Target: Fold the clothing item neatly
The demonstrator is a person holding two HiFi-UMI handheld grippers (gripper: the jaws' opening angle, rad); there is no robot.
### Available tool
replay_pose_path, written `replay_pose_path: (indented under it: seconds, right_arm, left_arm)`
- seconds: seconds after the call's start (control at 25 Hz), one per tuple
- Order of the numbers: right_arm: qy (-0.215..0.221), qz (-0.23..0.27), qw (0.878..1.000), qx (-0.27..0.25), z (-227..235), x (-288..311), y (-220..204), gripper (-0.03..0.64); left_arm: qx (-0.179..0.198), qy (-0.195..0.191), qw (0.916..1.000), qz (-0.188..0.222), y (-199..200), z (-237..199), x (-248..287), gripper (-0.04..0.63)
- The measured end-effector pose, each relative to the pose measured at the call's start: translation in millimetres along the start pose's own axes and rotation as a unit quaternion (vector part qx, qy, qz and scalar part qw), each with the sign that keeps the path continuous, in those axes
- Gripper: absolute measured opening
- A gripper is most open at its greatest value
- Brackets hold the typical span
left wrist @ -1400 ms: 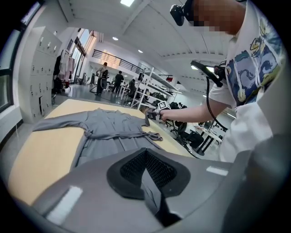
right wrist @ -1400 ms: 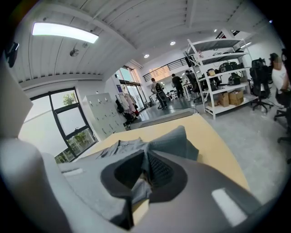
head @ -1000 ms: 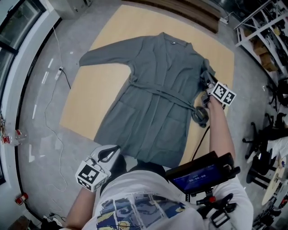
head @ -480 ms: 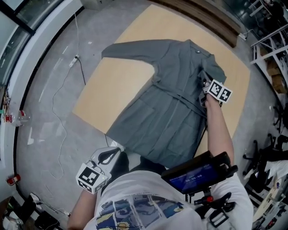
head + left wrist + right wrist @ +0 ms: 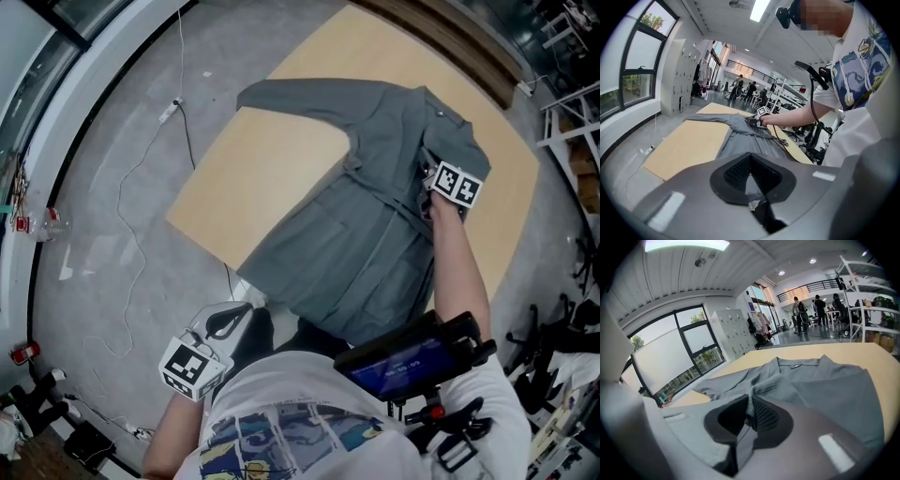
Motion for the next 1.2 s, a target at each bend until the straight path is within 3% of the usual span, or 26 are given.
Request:
replay_pose_path:
  seconds: [0.52,0.88,1.2]
  right_arm:
    - [-0.024,-0.046,0.999,-0.009,-10,14,-5,0.064]
    - [-0.044,-0.034,0.998,-0.023,-24,-9,1,0.078]
    - [-0.043,-0.008,0.998,-0.035,-59,-58,-9,0.078]
  left_arm:
    - [-0.001,0.002,0.9999,0.014,-4,-16,-10,0.007]
    - [-0.003,-0.014,0.9998,0.017,-9,-22,-19,0.008]
    - [0.023,-0.05,0.998,0.033,-4,-30,-19,0.007]
Point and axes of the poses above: the fingertips, and each gripper's own axes: x forward along the fingers, z to its right, y out of its top, the point moved 9 cm from there along -x, backward along the fingers, and after that the axes turned 7 degrees about -z, right-handed, at the moved point
